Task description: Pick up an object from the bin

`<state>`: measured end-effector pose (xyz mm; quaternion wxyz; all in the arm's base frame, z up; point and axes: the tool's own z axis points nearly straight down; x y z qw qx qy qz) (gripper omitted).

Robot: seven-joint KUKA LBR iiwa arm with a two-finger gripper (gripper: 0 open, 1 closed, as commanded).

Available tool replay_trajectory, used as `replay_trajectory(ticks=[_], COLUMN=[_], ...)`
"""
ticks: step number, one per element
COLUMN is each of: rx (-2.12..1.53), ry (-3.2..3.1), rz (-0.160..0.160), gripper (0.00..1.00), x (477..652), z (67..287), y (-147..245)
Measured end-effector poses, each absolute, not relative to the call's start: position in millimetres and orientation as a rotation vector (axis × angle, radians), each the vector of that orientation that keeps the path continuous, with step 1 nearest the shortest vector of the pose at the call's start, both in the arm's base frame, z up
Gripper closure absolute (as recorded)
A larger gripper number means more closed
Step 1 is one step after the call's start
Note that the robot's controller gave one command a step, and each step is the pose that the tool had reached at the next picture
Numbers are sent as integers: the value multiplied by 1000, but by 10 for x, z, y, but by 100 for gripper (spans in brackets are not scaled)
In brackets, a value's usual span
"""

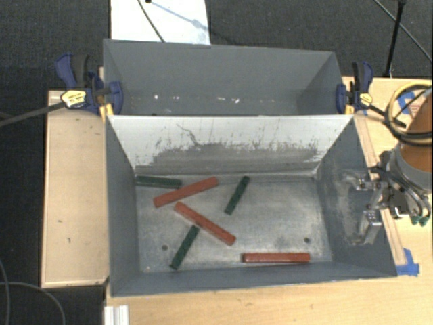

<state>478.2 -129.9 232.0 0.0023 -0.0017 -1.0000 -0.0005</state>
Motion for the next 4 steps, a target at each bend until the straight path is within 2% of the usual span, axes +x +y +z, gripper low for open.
replay_trajectory(ticks=[1,2,3,4], rx=[947,993,1774,2031], ry=[-2998,-2986,-2602,-2396], rz=[-2,-6,-4,-1], gripper=[0,0,0,0], x=[4885,4881,4912,4954], z=[697,710,1013,694], y=[331,1384,2236,2119])
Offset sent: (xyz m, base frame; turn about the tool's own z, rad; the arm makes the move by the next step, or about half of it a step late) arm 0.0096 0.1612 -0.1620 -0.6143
